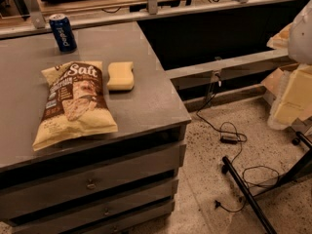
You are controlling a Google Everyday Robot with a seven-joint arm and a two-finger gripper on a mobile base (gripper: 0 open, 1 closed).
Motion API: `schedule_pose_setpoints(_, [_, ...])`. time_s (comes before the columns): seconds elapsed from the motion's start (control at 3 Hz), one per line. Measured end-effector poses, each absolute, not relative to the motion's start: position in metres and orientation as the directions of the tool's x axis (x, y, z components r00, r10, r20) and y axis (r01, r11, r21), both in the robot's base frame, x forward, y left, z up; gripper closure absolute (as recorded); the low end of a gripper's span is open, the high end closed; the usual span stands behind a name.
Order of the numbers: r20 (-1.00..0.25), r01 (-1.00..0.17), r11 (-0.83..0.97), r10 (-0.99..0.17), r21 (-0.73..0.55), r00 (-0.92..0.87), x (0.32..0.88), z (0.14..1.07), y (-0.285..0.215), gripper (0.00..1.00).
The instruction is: Pick sponge
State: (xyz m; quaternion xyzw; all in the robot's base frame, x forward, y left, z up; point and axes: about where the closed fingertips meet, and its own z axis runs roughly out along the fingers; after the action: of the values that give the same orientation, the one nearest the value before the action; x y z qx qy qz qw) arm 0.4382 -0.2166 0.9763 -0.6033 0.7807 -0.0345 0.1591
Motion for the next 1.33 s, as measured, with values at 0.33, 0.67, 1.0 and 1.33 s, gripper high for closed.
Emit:
schedule_pose_setpoints(0.33, [-0.208,-0.931,0.269,-0.953,-0.249,-0.220,0.439,0.977,-0.216,0.00])
schedule_pose_setpoints(0.67, [-0.230,-0.937,0.223,-0.959,-0.267,-0.163,0.469,0.982,-0.204,0.00])
schedule_pose_setpoints(1.0, [-0.294,-0.948,0.090,-0.956,-0.305,0.004,0.545,0.990,-0.154,0.00])
schedule_pose_setpoints(1.33, [-0.304,-0.949,0.082,-0.953,-0.303,0.015,0.548,0.989,-0.151,0.00])
